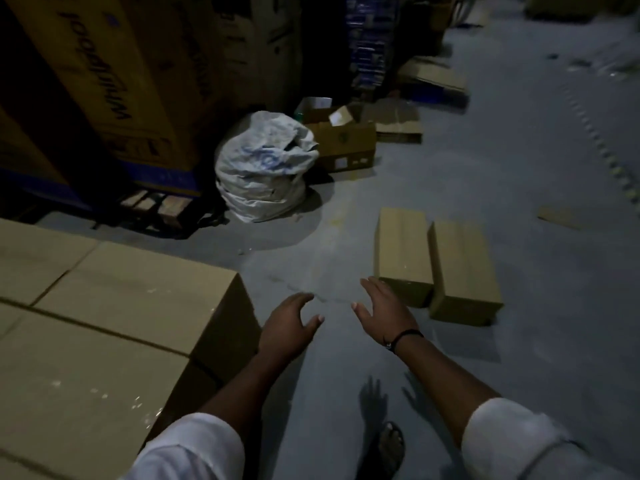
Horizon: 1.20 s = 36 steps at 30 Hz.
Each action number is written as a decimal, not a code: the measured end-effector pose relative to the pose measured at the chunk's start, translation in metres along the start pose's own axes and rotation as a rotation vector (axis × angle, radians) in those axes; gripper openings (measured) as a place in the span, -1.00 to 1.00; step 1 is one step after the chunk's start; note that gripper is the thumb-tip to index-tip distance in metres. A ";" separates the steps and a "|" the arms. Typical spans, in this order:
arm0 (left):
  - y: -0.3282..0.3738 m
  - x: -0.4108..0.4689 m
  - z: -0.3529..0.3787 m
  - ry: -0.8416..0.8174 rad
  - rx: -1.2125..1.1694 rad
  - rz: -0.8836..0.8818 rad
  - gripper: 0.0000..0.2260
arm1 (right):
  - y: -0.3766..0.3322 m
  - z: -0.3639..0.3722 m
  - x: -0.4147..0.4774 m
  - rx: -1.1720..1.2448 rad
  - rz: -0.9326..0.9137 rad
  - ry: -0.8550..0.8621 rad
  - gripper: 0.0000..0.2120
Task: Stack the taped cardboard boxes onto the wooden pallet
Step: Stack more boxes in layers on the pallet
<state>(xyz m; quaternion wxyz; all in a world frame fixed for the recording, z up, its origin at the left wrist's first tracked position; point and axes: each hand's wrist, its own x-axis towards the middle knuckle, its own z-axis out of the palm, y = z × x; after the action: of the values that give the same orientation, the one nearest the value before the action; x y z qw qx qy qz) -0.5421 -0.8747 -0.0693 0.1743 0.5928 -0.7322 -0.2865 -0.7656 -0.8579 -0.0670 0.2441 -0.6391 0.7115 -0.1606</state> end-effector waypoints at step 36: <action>0.153 0.547 0.247 -0.393 0.052 -0.034 -0.50 | 0.370 -0.127 0.411 -0.008 0.390 -0.128 -0.39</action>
<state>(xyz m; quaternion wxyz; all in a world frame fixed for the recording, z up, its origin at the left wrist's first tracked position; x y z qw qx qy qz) -0.9356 -1.3310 -0.2114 0.0078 0.5421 -0.7491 -0.3806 -1.1697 -1.2258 -0.2195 0.3126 -0.4992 0.8054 -0.0668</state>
